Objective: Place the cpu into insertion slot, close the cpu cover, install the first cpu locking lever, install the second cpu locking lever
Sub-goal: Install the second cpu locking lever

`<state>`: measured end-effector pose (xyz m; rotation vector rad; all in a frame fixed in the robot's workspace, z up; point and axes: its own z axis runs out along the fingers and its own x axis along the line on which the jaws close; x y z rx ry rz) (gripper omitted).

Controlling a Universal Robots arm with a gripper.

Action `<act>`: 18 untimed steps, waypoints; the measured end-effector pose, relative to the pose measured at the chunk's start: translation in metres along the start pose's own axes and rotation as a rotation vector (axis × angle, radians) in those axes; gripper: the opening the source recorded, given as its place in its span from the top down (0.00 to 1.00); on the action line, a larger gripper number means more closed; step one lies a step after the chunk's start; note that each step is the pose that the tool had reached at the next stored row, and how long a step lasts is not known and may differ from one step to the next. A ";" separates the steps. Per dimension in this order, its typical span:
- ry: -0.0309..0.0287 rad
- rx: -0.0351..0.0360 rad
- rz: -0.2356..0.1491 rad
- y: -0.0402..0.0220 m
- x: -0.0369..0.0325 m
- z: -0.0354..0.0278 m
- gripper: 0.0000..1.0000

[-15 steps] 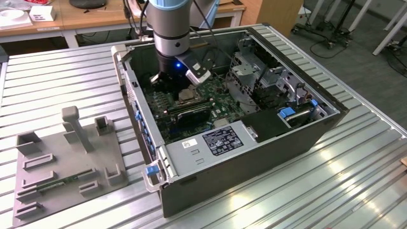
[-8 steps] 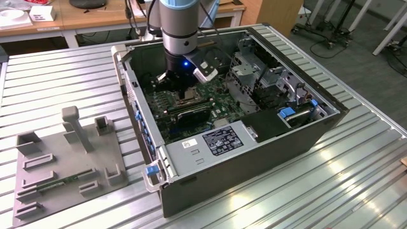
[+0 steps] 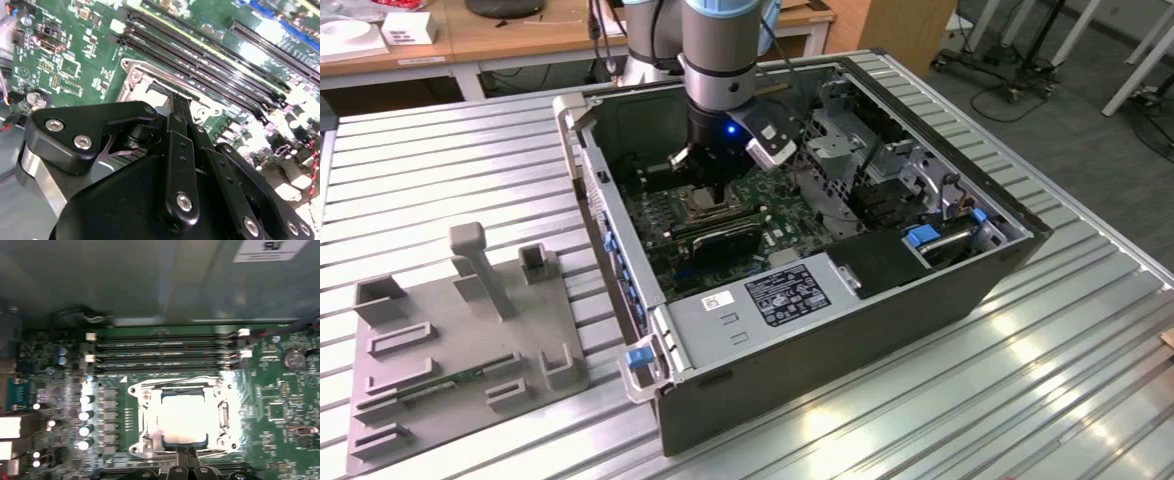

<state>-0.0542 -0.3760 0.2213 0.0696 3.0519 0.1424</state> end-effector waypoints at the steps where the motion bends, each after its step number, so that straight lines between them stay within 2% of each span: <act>1: -0.0002 0.0000 0.000 0.0015 -0.0001 0.0004 0.90; 5: -0.0001 0.0000 0.000 0.0108 0.0003 0.0020 0.90; 10: -0.0001 0.0000 0.000 0.0192 0.0008 0.0031 0.90; 18: -0.0001 0.0000 0.000 0.0203 0.0008 0.0032 0.90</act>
